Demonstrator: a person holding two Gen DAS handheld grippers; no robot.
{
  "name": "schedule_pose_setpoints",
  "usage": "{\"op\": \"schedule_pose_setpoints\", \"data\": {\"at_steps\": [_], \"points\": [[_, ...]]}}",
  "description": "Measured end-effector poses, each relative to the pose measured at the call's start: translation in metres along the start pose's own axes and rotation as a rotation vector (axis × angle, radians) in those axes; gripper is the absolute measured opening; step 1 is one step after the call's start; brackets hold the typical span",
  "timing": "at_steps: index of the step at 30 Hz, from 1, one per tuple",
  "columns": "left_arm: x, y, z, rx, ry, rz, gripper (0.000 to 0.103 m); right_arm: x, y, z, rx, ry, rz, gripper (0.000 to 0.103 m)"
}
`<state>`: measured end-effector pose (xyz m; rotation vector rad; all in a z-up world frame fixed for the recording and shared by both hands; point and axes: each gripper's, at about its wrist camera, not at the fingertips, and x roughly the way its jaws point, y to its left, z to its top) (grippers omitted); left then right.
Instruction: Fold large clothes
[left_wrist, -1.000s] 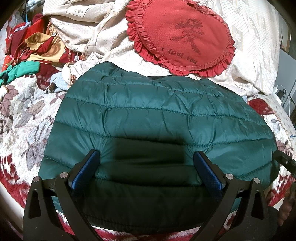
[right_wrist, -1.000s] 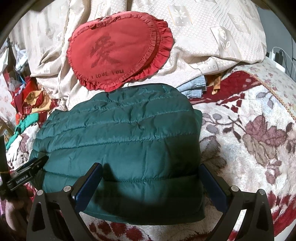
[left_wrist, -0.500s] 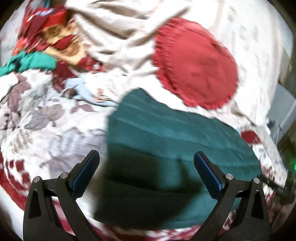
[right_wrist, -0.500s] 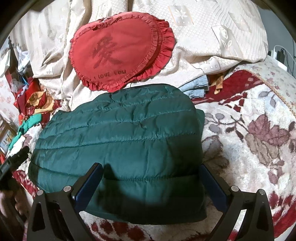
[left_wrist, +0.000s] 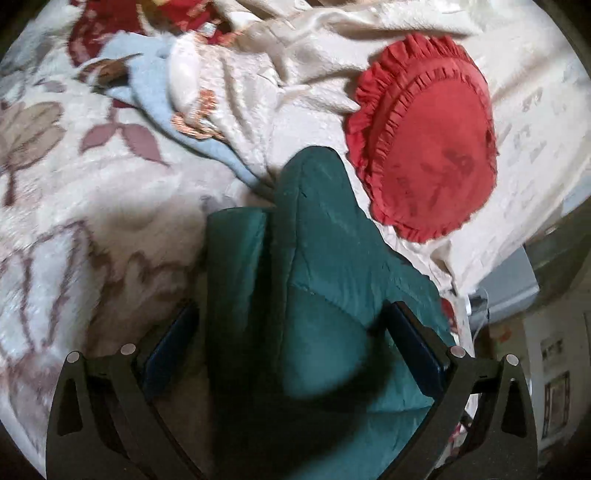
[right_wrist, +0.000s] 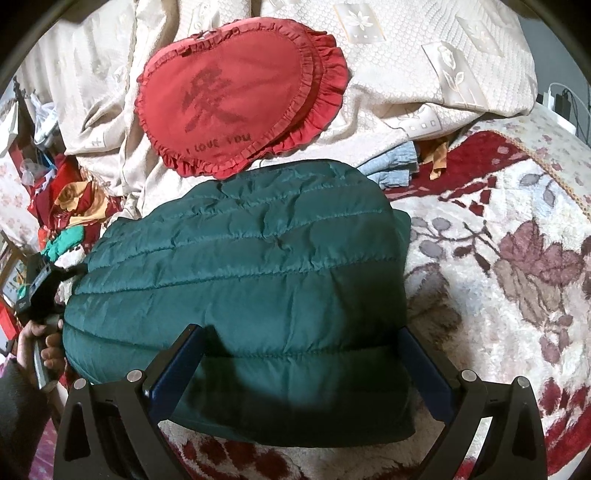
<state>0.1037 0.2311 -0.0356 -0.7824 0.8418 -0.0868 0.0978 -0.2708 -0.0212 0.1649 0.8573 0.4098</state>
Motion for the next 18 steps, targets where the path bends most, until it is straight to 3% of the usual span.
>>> {"op": "schedule_pose_setpoints", "data": {"at_steps": [3,5,9,10,14,18], "points": [[0.006,-0.006,0.001,0.076,-0.003,0.015,0.102,0.004,0.0,0.001,0.001,0.016,-0.004,0.103],[0.005,-0.006,-0.002,0.096,-0.044,0.014,0.093,0.006,0.0,0.002,0.002,0.025,-0.008,0.103],[-0.011,-0.004,-0.013,0.129,-0.164,-0.052,0.039,0.006,0.0,0.002,0.001,0.026,-0.018,0.103],[-0.012,-0.005,-0.014,0.144,-0.19,-0.049,0.034,0.006,0.0,0.002,-0.002,0.028,-0.022,0.103],[-0.022,-0.017,-0.029,0.223,-0.272,-0.002,0.03,0.007,0.001,0.001,-0.007,0.034,-0.032,0.103],[-0.012,-0.013,-0.025,0.216,-0.245,0.037,0.031,0.006,-0.003,0.002,0.01,0.029,-0.022,0.102]]}}
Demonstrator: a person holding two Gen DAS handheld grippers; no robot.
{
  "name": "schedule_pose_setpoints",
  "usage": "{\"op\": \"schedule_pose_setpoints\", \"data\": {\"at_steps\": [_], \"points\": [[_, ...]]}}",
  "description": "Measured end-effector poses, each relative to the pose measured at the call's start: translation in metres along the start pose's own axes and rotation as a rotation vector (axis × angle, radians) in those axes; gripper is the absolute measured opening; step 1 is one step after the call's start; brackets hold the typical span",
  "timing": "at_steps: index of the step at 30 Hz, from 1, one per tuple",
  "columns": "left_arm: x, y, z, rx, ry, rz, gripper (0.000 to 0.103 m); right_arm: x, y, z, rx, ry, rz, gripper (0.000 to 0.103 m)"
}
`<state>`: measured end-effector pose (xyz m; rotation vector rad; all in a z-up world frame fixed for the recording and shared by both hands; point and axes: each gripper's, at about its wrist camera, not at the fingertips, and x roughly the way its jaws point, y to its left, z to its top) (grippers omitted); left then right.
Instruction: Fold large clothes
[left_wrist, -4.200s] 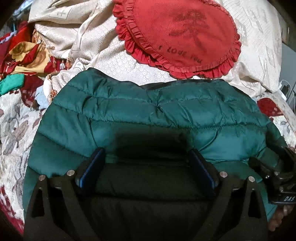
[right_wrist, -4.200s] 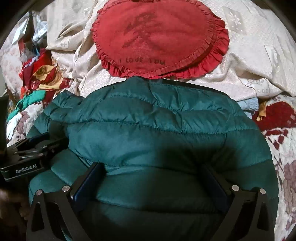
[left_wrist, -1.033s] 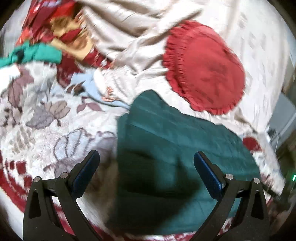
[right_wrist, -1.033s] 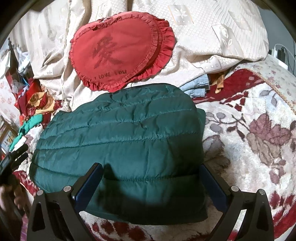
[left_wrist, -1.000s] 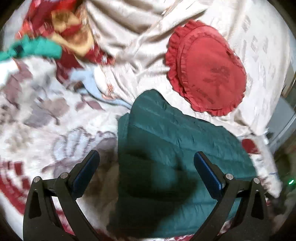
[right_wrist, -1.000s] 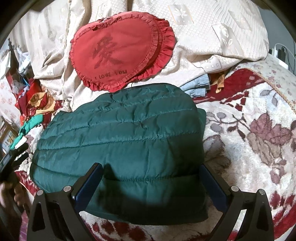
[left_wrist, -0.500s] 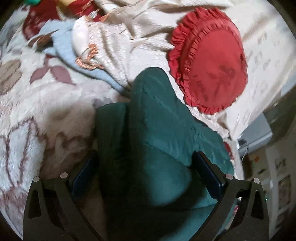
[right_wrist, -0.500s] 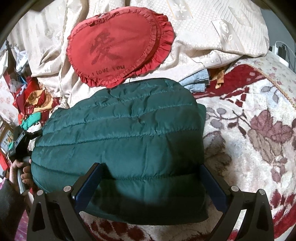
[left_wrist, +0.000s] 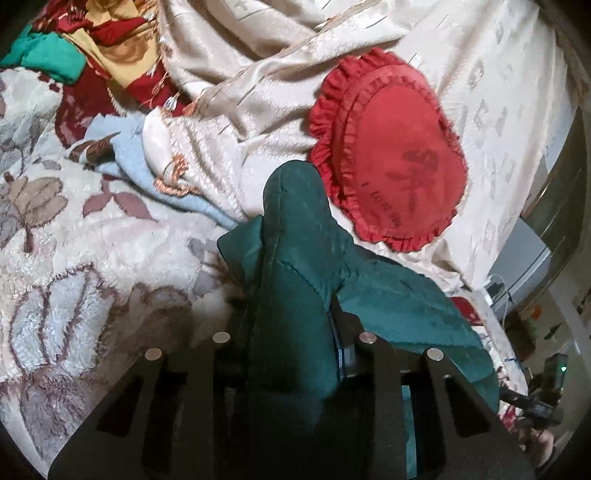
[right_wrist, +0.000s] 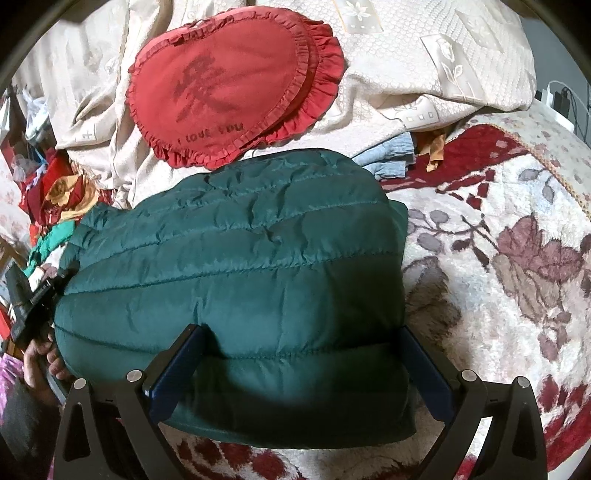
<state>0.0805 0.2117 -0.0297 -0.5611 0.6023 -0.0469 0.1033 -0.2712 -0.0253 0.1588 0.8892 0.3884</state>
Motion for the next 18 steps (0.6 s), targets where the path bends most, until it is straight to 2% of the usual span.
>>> {"op": "schedule_pose_setpoints", "data": {"at_steps": [4,7,9,11,14,17,18], "points": [[0.007,0.0,0.0,0.006,0.034,0.045,0.042,-0.016,-0.02,0.001,0.075,-0.06,0.032,0.102],[0.012,0.005,-0.003,-0.012,0.046,0.058,0.048,-0.024,-0.047,0.01,0.112,-0.093,-0.001,0.102],[0.014,0.003,-0.005,0.001,0.04,0.077,0.049,-0.021,-0.061,0.019,0.144,-0.086,0.005,0.103],[0.014,0.001,-0.007,0.017,0.041,0.095,0.049,-0.013,-0.066,0.034,0.142,-0.062,0.059,0.103],[0.016,0.001,-0.007,0.022,0.046,0.105,0.05,0.006,-0.056,0.063,0.066,-0.045,0.121,0.102],[0.016,0.003,-0.008,0.012,0.044,0.098,0.05,0.025,-0.051,0.084,0.058,-0.027,0.155,0.102],[0.016,0.003,-0.008,0.011,0.042,0.098,0.051,0.037,-0.05,0.089,0.049,0.004,0.155,0.102]]}}
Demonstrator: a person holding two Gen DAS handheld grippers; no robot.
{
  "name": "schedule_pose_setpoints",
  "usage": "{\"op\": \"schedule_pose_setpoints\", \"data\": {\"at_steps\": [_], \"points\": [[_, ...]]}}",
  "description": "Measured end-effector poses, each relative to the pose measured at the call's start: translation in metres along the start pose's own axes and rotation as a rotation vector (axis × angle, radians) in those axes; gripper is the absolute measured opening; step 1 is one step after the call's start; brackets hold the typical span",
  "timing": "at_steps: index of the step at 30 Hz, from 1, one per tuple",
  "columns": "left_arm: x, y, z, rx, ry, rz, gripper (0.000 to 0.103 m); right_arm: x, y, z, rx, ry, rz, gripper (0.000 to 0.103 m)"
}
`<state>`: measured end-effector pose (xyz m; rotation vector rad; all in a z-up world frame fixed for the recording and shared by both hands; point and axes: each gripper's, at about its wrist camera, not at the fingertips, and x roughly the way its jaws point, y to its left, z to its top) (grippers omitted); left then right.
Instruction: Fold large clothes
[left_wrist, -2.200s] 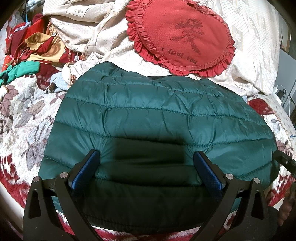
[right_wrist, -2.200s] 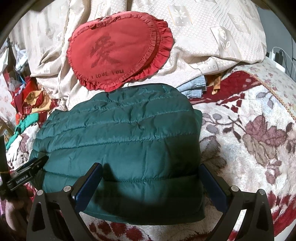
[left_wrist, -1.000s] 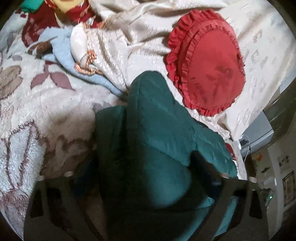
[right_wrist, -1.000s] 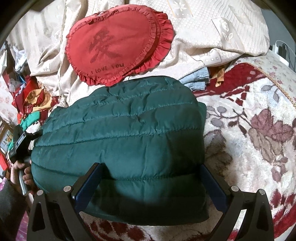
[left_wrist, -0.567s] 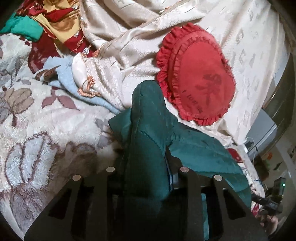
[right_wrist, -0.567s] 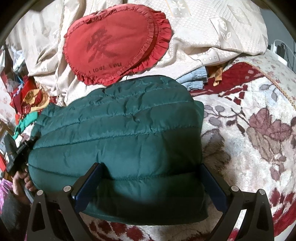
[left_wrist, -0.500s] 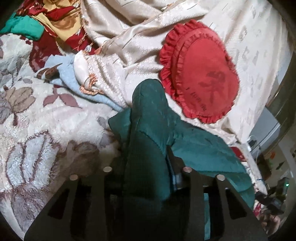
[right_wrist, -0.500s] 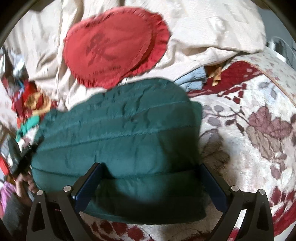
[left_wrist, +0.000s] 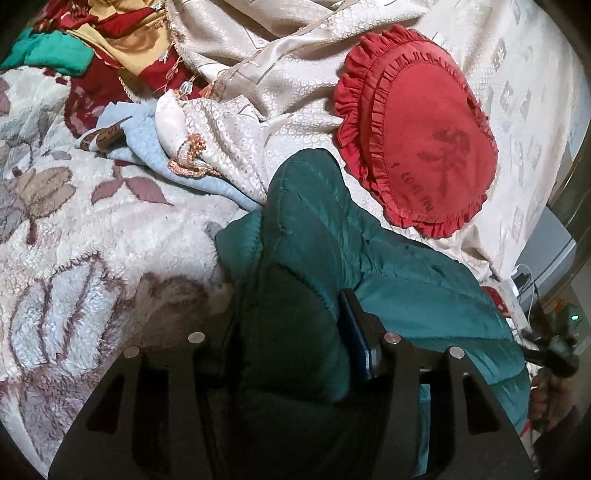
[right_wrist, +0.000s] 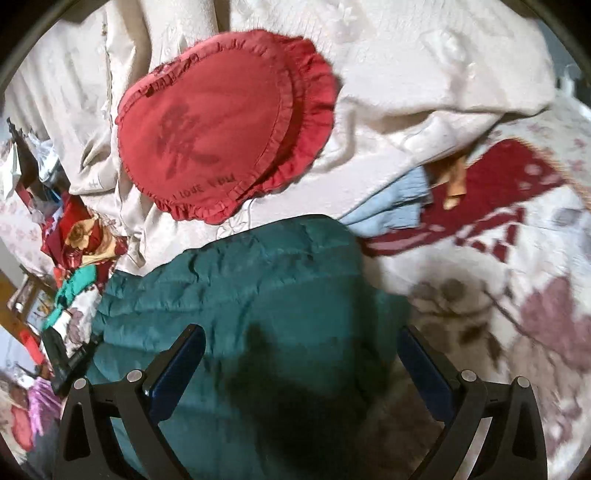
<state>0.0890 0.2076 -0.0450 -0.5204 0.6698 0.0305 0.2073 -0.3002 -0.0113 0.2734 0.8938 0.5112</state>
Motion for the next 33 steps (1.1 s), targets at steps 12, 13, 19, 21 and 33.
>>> {"op": "schedule_pose_setpoints", "data": {"at_steps": [12,13,19,21,33], "points": [[0.004,0.002,-0.001,-0.013,0.001,-0.006,0.054,0.048,-0.056,-0.022,0.023,0.027,0.104,0.103],[0.004,0.003,-0.001,-0.015,0.0,-0.007,0.054,0.051,-0.058,-0.021,0.02,0.028,0.169,0.096],[0.004,0.007,-0.002,-0.028,0.0,-0.023,0.055,0.049,-0.064,-0.025,0.056,-0.011,0.367,0.073],[0.004,0.007,-0.003,-0.028,0.002,-0.016,0.055,0.052,-0.062,-0.025,0.063,-0.003,0.353,0.073],[-0.049,-0.051,0.015,0.01,0.065,-0.012,0.025,-0.033,-0.006,-0.001,-0.099,-0.076,0.187,0.027]]}}
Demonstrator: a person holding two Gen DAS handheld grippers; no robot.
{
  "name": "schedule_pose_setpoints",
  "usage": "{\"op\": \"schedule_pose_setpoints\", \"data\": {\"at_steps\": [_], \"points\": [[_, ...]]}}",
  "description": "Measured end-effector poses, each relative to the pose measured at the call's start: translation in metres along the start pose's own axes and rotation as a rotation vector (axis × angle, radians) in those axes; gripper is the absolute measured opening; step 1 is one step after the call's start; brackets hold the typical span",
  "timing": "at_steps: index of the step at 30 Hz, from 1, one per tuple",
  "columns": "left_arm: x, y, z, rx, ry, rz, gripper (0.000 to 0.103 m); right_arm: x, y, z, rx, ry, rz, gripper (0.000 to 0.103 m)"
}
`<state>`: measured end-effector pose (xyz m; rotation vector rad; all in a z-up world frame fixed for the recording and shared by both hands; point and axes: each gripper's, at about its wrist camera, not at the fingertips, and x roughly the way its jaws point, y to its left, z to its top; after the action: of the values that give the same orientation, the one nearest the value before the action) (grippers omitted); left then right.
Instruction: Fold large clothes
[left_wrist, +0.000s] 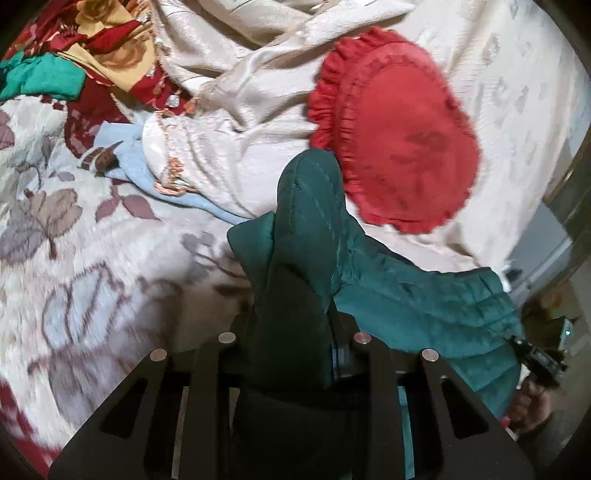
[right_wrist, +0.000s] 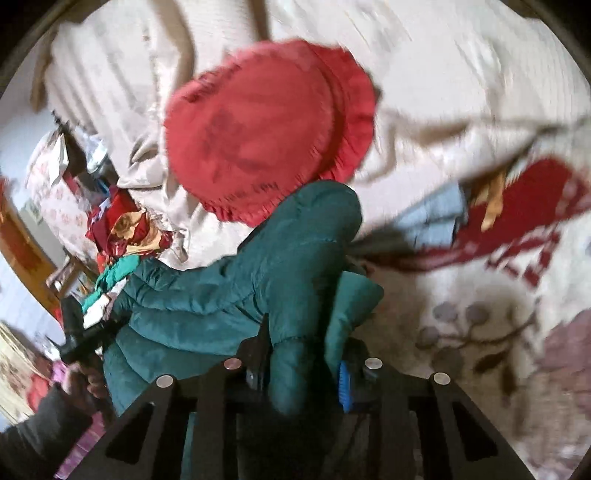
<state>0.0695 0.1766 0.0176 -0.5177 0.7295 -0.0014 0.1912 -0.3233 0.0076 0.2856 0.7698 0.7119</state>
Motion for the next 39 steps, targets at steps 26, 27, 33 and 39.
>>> {"op": "schedule_pose_setpoints", "data": {"at_steps": [26,27,33,39], "points": [[0.025,-0.047,0.034,0.012,0.009,0.058,0.055,-0.055,0.009,0.012,0.097,-0.007,-0.293,0.065],[0.035,-0.057,0.034,0.041,0.024,0.068,0.055,-0.037,0.023,0.012,0.046,0.031,-0.31,0.077],[0.115,-0.083,0.007,0.203,0.141,0.215,0.059,0.059,0.026,-0.013,-0.096,0.184,-0.457,0.085],[0.138,-0.074,0.004,0.201,0.15,0.229,0.07,0.066,-0.007,-0.023,-0.014,0.185,-0.375,0.096]]}}
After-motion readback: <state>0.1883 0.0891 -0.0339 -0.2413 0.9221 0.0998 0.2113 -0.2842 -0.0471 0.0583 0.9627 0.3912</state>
